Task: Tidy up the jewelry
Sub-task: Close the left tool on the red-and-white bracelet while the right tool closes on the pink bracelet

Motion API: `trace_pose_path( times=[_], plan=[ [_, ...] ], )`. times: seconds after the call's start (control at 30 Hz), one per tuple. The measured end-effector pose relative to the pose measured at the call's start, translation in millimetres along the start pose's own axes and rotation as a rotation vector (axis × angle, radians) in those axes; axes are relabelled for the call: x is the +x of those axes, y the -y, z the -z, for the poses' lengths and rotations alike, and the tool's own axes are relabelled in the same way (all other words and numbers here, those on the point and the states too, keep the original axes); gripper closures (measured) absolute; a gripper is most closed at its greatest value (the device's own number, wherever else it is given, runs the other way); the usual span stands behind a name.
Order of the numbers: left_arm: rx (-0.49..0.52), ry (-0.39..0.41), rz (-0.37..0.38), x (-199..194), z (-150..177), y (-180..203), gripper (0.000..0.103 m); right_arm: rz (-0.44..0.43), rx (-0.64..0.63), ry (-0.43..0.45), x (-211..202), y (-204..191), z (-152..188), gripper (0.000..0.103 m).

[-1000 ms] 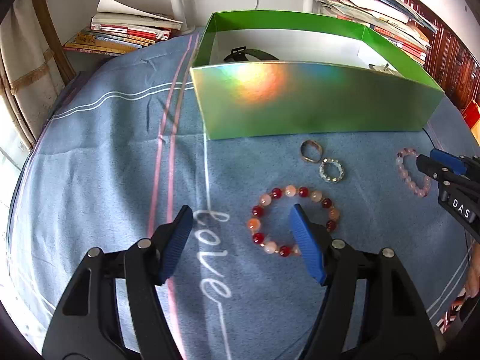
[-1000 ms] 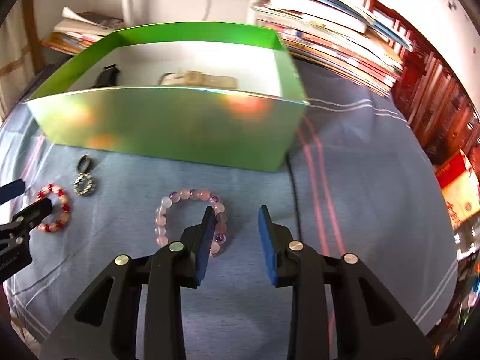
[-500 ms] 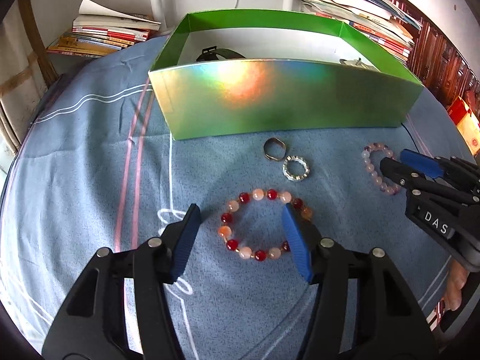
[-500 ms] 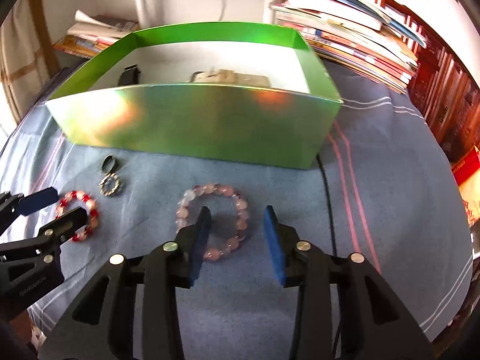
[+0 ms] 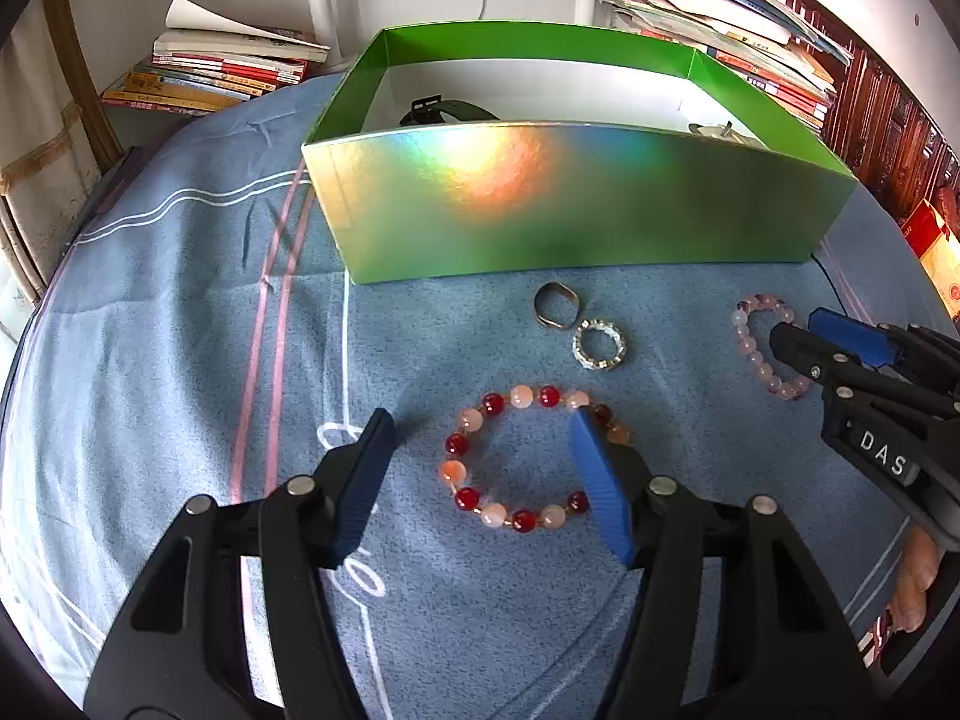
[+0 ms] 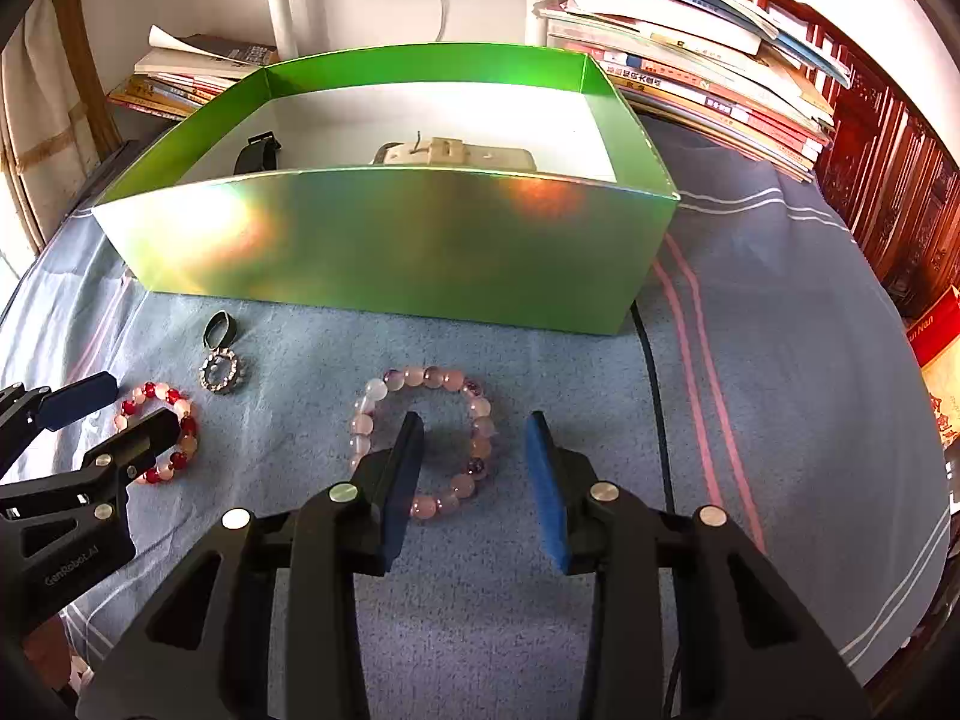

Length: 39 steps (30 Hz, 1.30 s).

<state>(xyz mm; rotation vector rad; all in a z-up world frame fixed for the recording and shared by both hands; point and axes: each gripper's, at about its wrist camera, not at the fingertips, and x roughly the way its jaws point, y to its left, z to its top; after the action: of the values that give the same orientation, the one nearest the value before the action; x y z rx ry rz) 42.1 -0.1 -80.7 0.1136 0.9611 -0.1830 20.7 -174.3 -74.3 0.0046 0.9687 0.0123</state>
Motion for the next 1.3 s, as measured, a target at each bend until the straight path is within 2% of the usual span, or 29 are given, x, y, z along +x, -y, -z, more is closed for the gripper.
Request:
trace_pose_path(
  times=[0.23, 0.33, 0.43, 0.53, 0.6, 0.7, 0.83, 0.97, 1.0, 1.17, 1.3],
  plan=[
    [0.002, -0.010, -0.001, -2, 1, 1, 0.044, -0.016, -0.018, -0.023, -2, -3, 1, 0.066],
    [0.014, -0.026, 0.005, -4, 3, 2, 0.044, -0.049, -0.036, -0.052, -4, -4, 3, 0.066],
    [0.023, -0.033, 0.014, -7, 7, 2, 0.044, -0.119, -0.070, -0.074, -7, -10, 5, 0.066],
    [0.034, -0.039, 0.026, -10, 11, 4, 0.045, -0.157, -0.085, -0.061, -12, -16, 5, 0.066],
    [0.040, -0.041, 0.033, -10, 11, 5, 0.045, -0.133, -0.082, -0.044, -14, -16, 4, 0.066],
    [0.035, -0.033, 0.033, -9, 9, 4, 0.044, -0.043, -0.078, -0.014, -13, -14, 1, 0.066],
    [0.031, -0.026, 0.027, -7, 8, 3, 0.041, -0.023, -0.064, -0.043, -2, -12, 3, 0.066],
    [0.032, -0.027, 0.025, -7, 8, 2, 0.041, -0.007, -0.064, -0.021, -3, -13, 3, 0.066],
    [0.031, -0.028, 0.025, -6, 7, 2, 0.043, -0.008, -0.061, -0.019, -3, -12, 3, 0.066],
    [0.051, -0.026, 0.030, -12, 9, 8, 0.076, -0.012, -0.054, -0.008, -1, -12, 3, 0.066],
    [0.070, -0.012, 0.026, -14, 14, 14, 0.084, -0.031, -0.057, 0.000, 0, -12, 3, 0.070]
  ],
)
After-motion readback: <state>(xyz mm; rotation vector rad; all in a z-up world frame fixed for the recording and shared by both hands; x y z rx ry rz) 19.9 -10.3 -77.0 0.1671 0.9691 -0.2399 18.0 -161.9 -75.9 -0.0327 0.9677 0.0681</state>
